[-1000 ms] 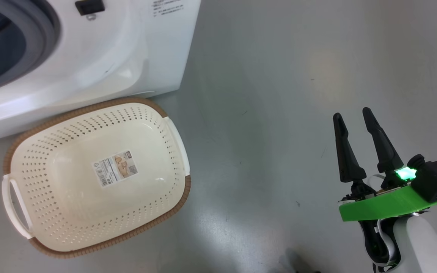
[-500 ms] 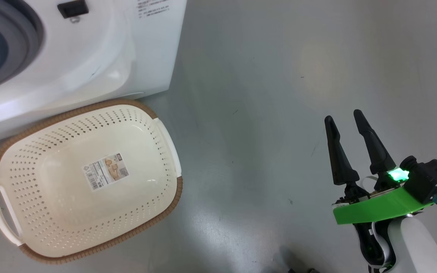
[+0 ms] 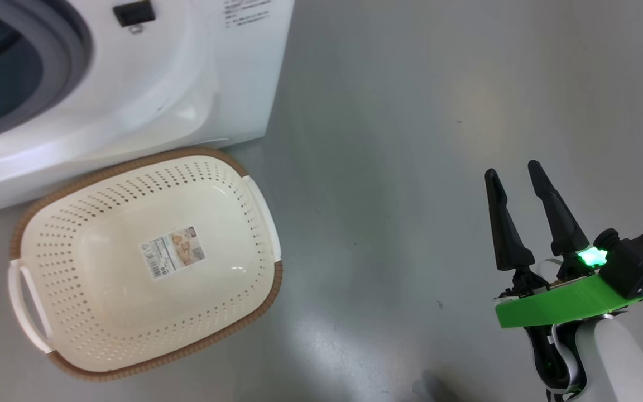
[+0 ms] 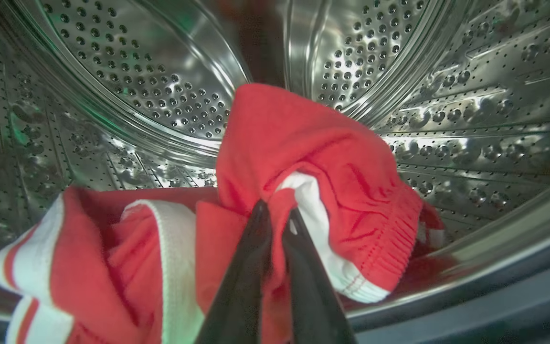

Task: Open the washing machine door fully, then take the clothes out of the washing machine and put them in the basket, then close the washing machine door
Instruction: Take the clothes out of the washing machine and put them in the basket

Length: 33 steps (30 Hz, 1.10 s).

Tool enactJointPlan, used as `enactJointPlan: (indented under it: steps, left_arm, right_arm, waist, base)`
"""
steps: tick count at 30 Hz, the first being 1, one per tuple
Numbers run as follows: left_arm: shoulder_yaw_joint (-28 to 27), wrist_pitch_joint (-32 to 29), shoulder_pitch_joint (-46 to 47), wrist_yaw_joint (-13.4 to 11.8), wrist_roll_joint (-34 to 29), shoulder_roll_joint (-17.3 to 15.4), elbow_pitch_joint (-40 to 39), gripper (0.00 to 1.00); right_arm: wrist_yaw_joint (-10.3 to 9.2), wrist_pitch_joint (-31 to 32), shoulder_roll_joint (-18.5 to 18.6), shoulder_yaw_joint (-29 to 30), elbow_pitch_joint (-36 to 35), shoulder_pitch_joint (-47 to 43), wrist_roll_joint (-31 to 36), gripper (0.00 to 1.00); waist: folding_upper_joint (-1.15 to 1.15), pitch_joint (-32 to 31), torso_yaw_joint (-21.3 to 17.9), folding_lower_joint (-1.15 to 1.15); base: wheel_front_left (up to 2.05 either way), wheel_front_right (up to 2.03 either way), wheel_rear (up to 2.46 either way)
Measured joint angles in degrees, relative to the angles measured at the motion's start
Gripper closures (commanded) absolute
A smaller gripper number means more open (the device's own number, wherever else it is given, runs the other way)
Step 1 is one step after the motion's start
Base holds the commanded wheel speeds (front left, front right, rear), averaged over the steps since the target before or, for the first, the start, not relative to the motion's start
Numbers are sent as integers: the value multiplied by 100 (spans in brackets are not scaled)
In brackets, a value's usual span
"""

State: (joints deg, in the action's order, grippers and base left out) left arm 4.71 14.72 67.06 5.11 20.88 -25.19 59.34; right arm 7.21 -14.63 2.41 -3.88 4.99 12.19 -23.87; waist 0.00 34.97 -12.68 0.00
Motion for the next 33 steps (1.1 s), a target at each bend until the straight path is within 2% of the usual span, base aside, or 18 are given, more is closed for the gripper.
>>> enactJointPlan:
  steps: [13,18,33]
  left_arm:
    - [-1230,0,-1483,199,192,888,-1311,100]
    - [-1239,0,-1951,201,356,1159,-1873,100]
    - [-1201,0,-3304,204,877,1407,-3561,100]
  right_arm:
    - [0,0,1,275,116,-14,311,0]
    - [0,0,3,342,140,-33,332,0]
    - [0,0,5,526,182,-143,379,0]
  waist:
    - [0,-457,494,0]
    - [0,-619,680,0]
    - [0,-901,962,0]
  base:
    - [0,0,0]
    - [0,0,0]
    - [0,0,0]
